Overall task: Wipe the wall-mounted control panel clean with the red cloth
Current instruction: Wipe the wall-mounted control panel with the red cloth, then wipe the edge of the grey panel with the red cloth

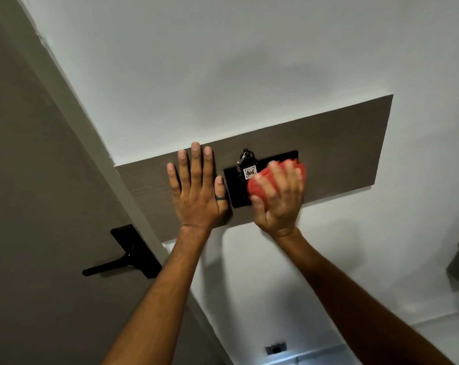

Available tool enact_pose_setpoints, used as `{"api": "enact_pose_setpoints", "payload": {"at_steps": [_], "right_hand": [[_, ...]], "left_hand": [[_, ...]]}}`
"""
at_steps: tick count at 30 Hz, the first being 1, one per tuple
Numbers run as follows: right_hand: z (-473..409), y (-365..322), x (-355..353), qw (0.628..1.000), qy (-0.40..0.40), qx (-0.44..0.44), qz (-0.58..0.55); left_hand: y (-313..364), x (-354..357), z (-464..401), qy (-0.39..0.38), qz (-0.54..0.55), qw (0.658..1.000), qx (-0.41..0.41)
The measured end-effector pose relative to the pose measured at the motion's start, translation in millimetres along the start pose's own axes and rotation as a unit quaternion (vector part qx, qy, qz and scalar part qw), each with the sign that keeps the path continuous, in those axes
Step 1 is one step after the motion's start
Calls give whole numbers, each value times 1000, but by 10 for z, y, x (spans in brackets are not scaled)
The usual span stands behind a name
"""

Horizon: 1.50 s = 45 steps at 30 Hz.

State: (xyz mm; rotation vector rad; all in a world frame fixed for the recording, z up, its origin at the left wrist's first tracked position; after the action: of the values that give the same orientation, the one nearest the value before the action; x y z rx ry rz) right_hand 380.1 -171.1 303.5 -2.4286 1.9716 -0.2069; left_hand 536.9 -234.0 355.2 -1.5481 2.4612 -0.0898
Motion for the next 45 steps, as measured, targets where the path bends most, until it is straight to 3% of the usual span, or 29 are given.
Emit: {"api": "enact_pose_setpoints", "payload": {"at_steps": [2, 6, 7, 11, 21, 27, 37, 39, 41, 42, 44, 45], "right_hand": [[54, -44, 10, 995, 3, 101, -6], [98, -129, 15, 987, -44, -154, -9], [46, -4, -14, 990, -52, -130, -13], [-254, 258, -87, 989, 4, 150, -21], [150, 335, -69, 997, -65, -27, -13], [-435, 218, -45, 998, -28, 58, -15], [104, 377, -142, 994, -94, -53, 25], [188, 556, -332, 991, -126, 28, -36], [246, 778, -603, 955, -124, 235, -132], [440, 980, -710, 899, -110, 385, -178], [922, 1227, -797, 706, -46, 634, -311], [1089, 1253, -795, 612, -21, 688, -388]], "left_hand": [[9, -22, -27, 0, 4, 1000, 0], [15, -4, -12, -6, 5, 1000, -1], [12, -2, 1, -8, 5, 1000, -1], [15, -8, -25, -10, 2, 1000, -3], [13, -18, -13, -5, -8, 1000, -7], [41, -22, -12, 4, 3, 1000, 8], [23, -1, -41, -27, -3, 1000, 1], [20, -43, -55, -43, 51, 997, -43], [131, -162, 23, -38, 123, 988, -84], [312, -220, 115, -35, 148, 985, -80], [842, -268, 349, -57, 193, 979, -19], [1118, -255, 478, -79, 218, 973, 12]]}}
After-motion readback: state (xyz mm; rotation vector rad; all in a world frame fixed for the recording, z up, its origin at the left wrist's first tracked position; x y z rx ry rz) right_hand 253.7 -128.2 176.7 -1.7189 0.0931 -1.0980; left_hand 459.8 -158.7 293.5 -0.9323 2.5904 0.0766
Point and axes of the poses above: each hand's wrist, its own z-axis away from the middle knuckle, its own x-axis out of the palm, y = z × x, the point moved 10 cm from there along -z, towards the middle knuckle, and after that the axes turned 1 degree about z, right-handed, at the moved point
